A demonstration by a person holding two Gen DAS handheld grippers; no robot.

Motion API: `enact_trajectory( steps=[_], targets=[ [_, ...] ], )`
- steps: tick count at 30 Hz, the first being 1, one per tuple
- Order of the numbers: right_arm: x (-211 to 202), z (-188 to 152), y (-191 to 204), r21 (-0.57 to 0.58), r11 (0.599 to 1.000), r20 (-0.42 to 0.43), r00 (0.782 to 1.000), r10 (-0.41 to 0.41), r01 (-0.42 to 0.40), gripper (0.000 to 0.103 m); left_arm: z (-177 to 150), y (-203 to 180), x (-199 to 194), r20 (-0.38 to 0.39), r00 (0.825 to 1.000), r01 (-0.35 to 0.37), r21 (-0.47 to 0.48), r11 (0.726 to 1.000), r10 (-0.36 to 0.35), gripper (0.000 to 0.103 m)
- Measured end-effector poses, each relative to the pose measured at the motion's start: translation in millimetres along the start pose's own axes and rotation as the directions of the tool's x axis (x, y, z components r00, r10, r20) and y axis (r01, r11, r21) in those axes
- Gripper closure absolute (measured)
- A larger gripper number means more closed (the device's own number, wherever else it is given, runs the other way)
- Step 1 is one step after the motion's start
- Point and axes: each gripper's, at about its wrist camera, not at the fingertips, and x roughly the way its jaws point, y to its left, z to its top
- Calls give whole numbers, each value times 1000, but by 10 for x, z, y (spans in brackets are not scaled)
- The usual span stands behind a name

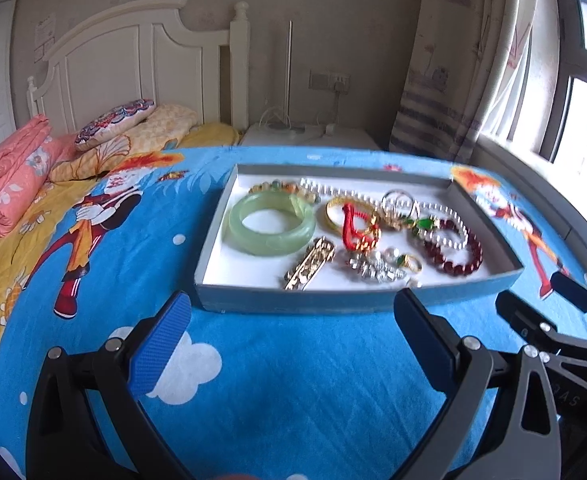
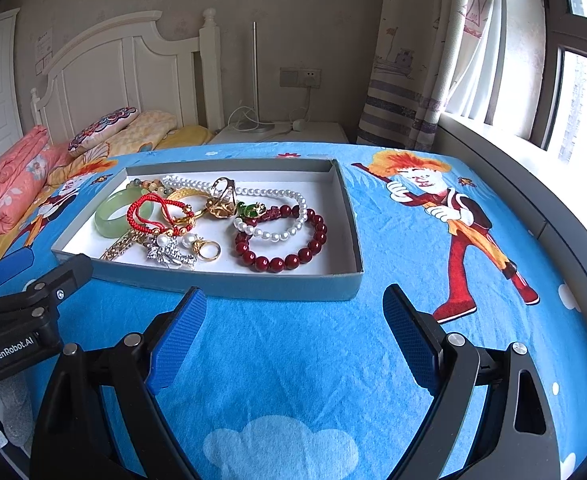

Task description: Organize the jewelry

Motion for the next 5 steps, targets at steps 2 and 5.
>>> enact_trajectory(
  steps=[2, 5],
  targets=[
    [-19, -35, 29, -16, 1000, -25, 1000, 0, 0, 16, -35, 19, 9, -58, 998, -1, 3, 1000, 1, 2],
    [30, -130, 108, -66, 998, -118, 993, -26, 19, 16, -194, 85, 28, -118, 991, -53, 22, 998, 55, 2]
  ],
)
